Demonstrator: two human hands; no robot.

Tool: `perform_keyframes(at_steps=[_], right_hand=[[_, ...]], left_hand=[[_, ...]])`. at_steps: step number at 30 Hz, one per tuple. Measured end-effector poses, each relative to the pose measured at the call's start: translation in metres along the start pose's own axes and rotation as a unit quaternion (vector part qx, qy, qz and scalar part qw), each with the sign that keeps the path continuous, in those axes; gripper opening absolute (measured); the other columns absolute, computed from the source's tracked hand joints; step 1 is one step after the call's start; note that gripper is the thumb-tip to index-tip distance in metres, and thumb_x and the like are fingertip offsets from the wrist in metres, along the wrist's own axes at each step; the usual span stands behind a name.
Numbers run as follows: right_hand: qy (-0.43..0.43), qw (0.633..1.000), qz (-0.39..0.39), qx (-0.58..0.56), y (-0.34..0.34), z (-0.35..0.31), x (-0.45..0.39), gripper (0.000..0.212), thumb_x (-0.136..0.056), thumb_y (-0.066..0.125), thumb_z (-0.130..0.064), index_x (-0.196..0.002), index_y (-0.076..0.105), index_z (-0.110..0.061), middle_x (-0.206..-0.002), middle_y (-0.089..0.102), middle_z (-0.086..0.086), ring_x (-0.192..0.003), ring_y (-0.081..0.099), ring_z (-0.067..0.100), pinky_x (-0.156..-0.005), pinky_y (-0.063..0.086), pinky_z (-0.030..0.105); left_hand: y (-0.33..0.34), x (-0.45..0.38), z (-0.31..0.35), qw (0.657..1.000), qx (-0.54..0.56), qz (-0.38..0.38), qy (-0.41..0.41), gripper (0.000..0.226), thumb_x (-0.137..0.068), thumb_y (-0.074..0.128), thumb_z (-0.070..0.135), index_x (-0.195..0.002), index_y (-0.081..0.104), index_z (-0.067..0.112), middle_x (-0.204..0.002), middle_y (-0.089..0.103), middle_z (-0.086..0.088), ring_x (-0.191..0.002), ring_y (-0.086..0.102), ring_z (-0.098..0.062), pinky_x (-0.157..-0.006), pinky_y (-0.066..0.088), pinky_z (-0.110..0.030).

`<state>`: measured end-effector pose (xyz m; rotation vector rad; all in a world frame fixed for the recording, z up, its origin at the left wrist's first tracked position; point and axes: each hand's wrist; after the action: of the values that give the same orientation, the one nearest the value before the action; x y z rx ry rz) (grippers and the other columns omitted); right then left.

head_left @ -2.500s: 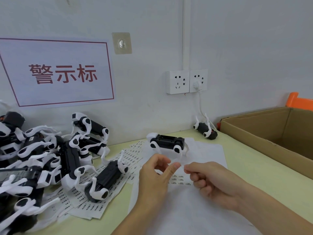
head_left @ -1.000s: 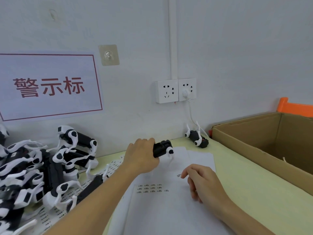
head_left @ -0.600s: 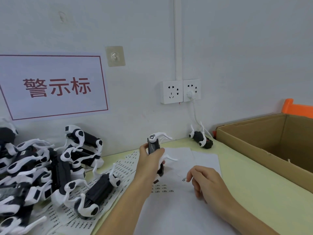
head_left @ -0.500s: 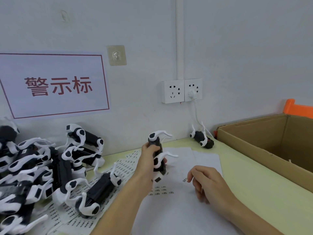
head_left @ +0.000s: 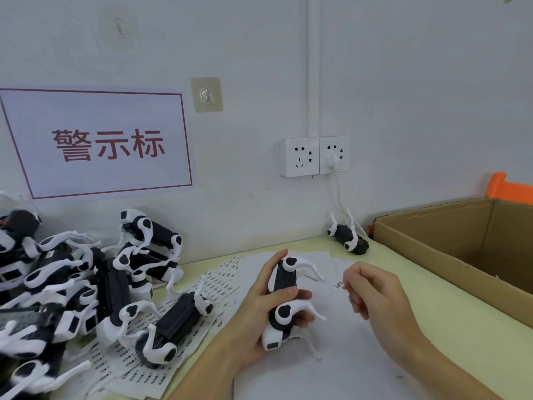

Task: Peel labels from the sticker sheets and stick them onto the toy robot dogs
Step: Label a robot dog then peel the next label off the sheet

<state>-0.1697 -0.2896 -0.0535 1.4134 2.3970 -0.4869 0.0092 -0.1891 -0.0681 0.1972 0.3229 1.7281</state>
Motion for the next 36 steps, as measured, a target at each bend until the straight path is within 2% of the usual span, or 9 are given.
perform_keyframes(at_steps=[4, 6, 8, 11, 14, 16, 21, 27, 36], right_hand=[[-0.060, 0.997, -0.051, -0.016, 0.008, -0.012, 0.007, 0.018, -0.087, 0.060, -0.019, -0.069, 0.059, -0.018, -0.055, 0.042, 0.003, -0.054, 0.034, 0.014, -0.050, 0.028, 0.023], [-0.083, 0.994, -0.073, 0.007, 0.009, -0.015, 0.008, 0.020, -0.089, 0.062, -0.015, -0.070, 0.060, -0.019, -0.057, 0.041, 0.009, -0.054, 0.033, 0.013, -0.051, 0.027, 0.023], [-0.102, 0.991, -0.065, 0.056, 0.007, -0.017, 0.007, 0.028, -0.091, 0.065, -0.003, -0.069, 0.060, -0.020, -0.052, 0.038, 0.004, -0.051, 0.032, 0.011, -0.050, 0.027, 0.020], [-0.122, 0.978, -0.020, 0.169, 0.000, -0.022, 0.001, 0.029, -0.086, 0.068, -0.004, -0.067, 0.061, -0.025, -0.051, 0.043, -0.004, -0.050, 0.037, 0.010, -0.051, 0.030, 0.023], [-0.143, 0.969, -0.011, 0.204, -0.004, -0.026, 0.000, 0.025, -0.085, 0.070, -0.006, -0.073, 0.064, -0.026, -0.077, 0.054, -0.008, -0.078, 0.052, 0.010, -0.067, 0.036, 0.012], [-0.134, 0.969, -0.040, 0.203, -0.003, -0.026, 0.002, 0.021, -0.087, 0.070, -0.010, -0.076, 0.065, -0.028, -0.093, 0.052, -0.008, -0.096, 0.052, 0.007, -0.079, 0.035, 0.008], [-0.105, 0.962, -0.100, 0.231, -0.001, -0.022, 0.006, 0.019, -0.089, 0.070, -0.021, -0.077, 0.064, -0.035, -0.104, 0.046, -0.018, -0.113, 0.046, 0.005, -0.094, 0.035, 0.022], [-0.113, 0.962, -0.101, 0.228, 0.002, -0.021, 0.007, 0.022, -0.087, 0.073, -0.021, -0.073, 0.063, -0.036, -0.104, 0.047, -0.019, -0.110, 0.047, 0.003, -0.094, 0.036, 0.026], [-0.127, 0.959, -0.104, 0.229, 0.003, -0.018, 0.007, 0.026, -0.087, 0.073, -0.018, -0.072, 0.063, -0.037, -0.103, 0.048, -0.018, -0.110, 0.048, 0.004, -0.087, 0.032, 0.011]], left_hand=[[0.005, 0.000, 0.002, 0.999, -0.029, -0.016, 0.001, 0.063, -0.078, 0.071, 0.011, -0.129, 0.061, 0.048, -0.099, 0.068, -0.021, -0.069, 0.062, -0.026, -0.065, 0.054, -0.033], [0.009, 0.000, 0.003, 0.998, -0.051, -0.036, -0.005, 0.065, -0.079, 0.071, 0.011, -0.131, 0.059, 0.048, -0.098, 0.069, -0.020, -0.068, 0.062, -0.024, -0.064, 0.053, -0.032], [0.012, -0.001, 0.003, 0.997, -0.058, -0.055, -0.012, 0.064, -0.081, 0.070, 0.011, -0.133, 0.058, 0.047, -0.102, 0.069, -0.021, -0.068, 0.062, -0.025, -0.064, 0.054, -0.031], [0.012, -0.001, 0.000, 0.995, -0.057, -0.078, -0.022, 0.063, -0.083, 0.068, 0.010, -0.134, 0.057, 0.045, -0.106, 0.070, -0.023, -0.068, 0.064, -0.026, -0.064, 0.055, -0.030], [0.011, -0.003, -0.003, 0.996, -0.048, -0.074, -0.018, 0.061, -0.080, 0.068, 0.013, -0.131, 0.060, 0.046, -0.097, 0.067, -0.019, -0.069, 0.061, -0.022, -0.065, 0.053, -0.030], [0.011, -0.004, -0.005, 0.996, -0.041, -0.079, -0.015, 0.065, -0.075, 0.070, 0.017, -0.131, 0.059, 0.046, -0.092, 0.064, -0.016, -0.069, 0.059, -0.022, -0.065, 0.052, -0.030], [0.008, -0.005, -0.006, 0.993, -0.036, -0.107, -0.016, 0.068, -0.077, 0.068, 0.014, -0.136, 0.056, 0.045, -0.099, 0.063, -0.016, -0.076, 0.059, -0.022, -0.068, 0.052, -0.032], [0.008, -0.007, -0.007, 0.991, -0.053, -0.123, -0.028, 0.066, -0.081, 0.065, 0.015, -0.139, 0.055, 0.045, -0.106, 0.064, -0.018, -0.079, 0.060, -0.024, -0.068, 0.052, -0.031], [0.008, -0.008, -0.008, 0.990, -0.049, -0.124, -0.034, 0.062, -0.085, 0.065, 0.018, -0.139, 0.054, 0.047, -0.109, 0.064, -0.012, -0.074, 0.066, -0.017, -0.064, 0.053, -0.029]])
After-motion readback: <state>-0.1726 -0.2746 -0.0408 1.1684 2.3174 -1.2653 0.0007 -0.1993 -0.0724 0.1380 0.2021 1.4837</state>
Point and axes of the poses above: each hand's wrist, its own x-axis away from the middle knuckle, its own y-axis out of the palm, z = x × y
